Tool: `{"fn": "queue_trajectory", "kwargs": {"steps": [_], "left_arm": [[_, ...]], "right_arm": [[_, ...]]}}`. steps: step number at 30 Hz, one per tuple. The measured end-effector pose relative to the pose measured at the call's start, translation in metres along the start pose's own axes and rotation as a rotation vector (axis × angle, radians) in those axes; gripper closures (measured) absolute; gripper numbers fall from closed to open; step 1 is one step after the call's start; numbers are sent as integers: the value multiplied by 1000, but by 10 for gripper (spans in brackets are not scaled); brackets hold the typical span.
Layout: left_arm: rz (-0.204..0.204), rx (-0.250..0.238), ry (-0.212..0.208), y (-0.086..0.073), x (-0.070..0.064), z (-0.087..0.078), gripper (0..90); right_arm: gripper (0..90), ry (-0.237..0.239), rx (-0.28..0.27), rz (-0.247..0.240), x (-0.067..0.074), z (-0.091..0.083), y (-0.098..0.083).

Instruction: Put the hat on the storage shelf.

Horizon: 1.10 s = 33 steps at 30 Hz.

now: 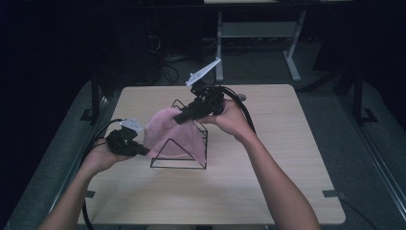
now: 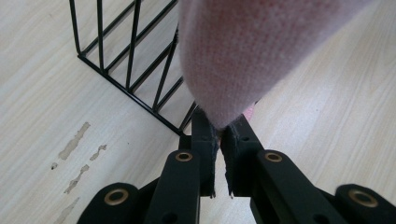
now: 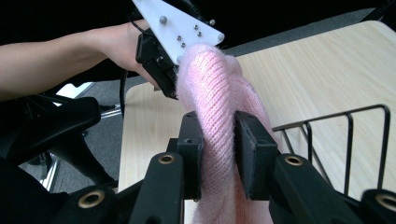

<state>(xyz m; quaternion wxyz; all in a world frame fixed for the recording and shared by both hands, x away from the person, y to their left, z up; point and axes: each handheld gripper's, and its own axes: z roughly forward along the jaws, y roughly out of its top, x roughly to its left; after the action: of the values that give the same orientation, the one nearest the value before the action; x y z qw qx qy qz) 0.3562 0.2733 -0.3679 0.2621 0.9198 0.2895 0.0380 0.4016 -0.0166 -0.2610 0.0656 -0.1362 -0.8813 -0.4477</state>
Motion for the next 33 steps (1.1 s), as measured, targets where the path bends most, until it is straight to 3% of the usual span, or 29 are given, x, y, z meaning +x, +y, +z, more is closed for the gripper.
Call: {"fn": "queue_trajectory", "kwargs": {"steps": [4, 8, 9, 15, 22, 27, 33], "left_arm": [[-2, 15, 7, -2, 0, 5, 837], [27, 50, 21, -2, -2, 10, 837], [11, 41, 10, -3, -4, 14, 837], [1, 47, -2, -7, -1, 22, 837], [19, 106, 15, -7, 2, 33, 837], [7, 136, 16, -11, 5, 42, 837], [-3, 136, 17, -13, 8, 44, 836]], "right_arm": [[720, 14, 6, 3, -1, 3, -6], [719, 33, 23, 5, 0, 9, -13], [719, 24, 26, 1, 1, 10, -14], [717, 18, 49, 1, 2, 12, -20], [693, 5, 92, -4, -1, 24, -28], [657, 9, 113, 6, -1, 30, -33], [617, -3, 100, -14, 4, 27, -35]]}}
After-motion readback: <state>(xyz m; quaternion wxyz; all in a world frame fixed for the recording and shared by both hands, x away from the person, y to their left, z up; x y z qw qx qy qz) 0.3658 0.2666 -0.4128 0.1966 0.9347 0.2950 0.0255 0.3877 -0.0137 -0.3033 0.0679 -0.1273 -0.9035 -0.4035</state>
